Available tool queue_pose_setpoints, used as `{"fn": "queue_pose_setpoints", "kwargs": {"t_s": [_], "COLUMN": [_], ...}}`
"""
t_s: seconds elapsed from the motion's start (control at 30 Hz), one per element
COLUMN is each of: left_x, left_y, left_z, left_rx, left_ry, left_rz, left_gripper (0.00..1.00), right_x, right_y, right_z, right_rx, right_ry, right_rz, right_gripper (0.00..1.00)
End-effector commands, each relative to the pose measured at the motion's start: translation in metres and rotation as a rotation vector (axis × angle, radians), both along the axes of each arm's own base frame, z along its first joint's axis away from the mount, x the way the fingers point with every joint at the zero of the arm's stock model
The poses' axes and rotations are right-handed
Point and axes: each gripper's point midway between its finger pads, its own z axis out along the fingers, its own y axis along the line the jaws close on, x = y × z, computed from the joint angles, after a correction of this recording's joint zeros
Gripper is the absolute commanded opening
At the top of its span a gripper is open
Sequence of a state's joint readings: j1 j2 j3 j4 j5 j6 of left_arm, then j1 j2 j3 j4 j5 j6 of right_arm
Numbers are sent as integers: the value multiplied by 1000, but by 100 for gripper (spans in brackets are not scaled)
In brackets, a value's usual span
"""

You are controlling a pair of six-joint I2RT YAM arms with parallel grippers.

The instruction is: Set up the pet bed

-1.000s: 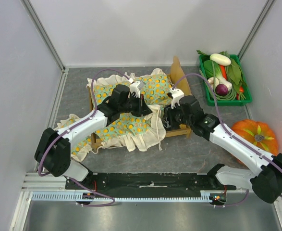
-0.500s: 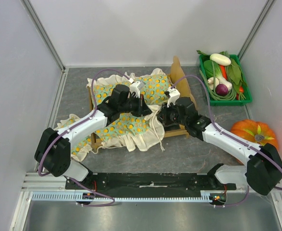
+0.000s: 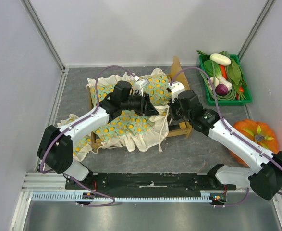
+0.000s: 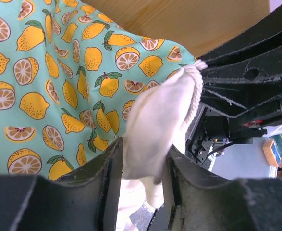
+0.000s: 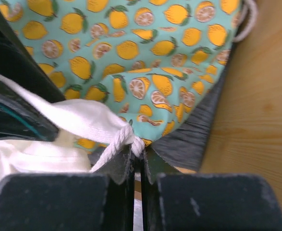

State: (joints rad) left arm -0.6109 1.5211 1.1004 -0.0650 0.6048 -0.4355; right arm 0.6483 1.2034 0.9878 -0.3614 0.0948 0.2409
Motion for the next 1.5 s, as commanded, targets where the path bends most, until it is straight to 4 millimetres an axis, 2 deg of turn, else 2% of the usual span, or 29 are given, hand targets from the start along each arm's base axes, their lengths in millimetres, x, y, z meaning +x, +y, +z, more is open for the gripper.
{"fn": "queue_pose_setpoints", "kwargs": {"t_s": [0.0, 0.1, 0.23, 0.43, 0.47, 0.5, 0.57, 0.6, 0.63, 0.67, 0.83, 0.93, 1.0, 1.17, 1.23, 1.3, 1.33, 1.4, 1.47], "left_x": [-3, -8, -20, -36, -36, -37, -40, -40, -46, -46, -62, -69, -66, -66, -60, -58, -56, -64, -64], "left_y": [-8, -6, -7, -20, -22, -25, -35, -37, -42, -45, -57, -65, -67, -77, -84, -90, -93, -100, -103], "left_z": [30, 30, 29, 31, 31, 31, 28, 27, 26, 23, 18, 18, 18, 18, 12, 5, -6, -5, -3], "left_rx": [-51, -41, -55, -66, -67, -71, -66, -62, -56, -53, -51, -64, -60, -98, -105, -98, -86, -112, -108], "left_ry": [-90, -92, -78, -57, -59, -54, -42, -39, -25, -21, 4, 15, 8, 63, 85, 138, 174, 203, 196], "left_rz": [-80, -102, -159, -244, -246, -252, -276, -285, -306, -315, -369, -390, -372, -366, -350, -332, -327, -362, -352], "left_gripper": [45, 52, 54, 56, 56, 56, 54, 52, 51, 51, 50, 50, 50, 50, 51, 51, 51, 51, 50], "right_x": [-4, -6, -10, -16, -17, -16, -18, -16, -17, -18, -19, -21, -23, -29, -32, -34, -34, -34, -31], "right_y": [-39, -51, -57, -46, -46, -47, -49, -53, -56, -59, -75, -79, -81, -105, -123, -139, -142, -140, -139], "right_z": [4, -6, -25, -51, -52, -53, -55, -52, -49, -41, 2, 24, 37, 83, 96, 96, 92, 78, 64], "right_rx": [-215, -282, -314, -252, -249, -252, -254, -258, -255, -247, -206, -170, -142, -45, -24, -38, -50, -68, -76], "right_ry": [-15, 16, 51, 110, 112, 110, 126, 119, 118, 99, 3, -37, -64, -188, -239, -246, -235, -193, -148], "right_rz": [-39, -64, -76, -70, -70, -82, -96, -123, -143, -157, -228, -248, -259, -381, -475, -562, -579, -570, -576], "right_gripper": [2, 4, 7, 20, 29, 33, 36, 38, 48, 54, 67, 66, 65, 65, 67, 67, 68, 70, 70]}}
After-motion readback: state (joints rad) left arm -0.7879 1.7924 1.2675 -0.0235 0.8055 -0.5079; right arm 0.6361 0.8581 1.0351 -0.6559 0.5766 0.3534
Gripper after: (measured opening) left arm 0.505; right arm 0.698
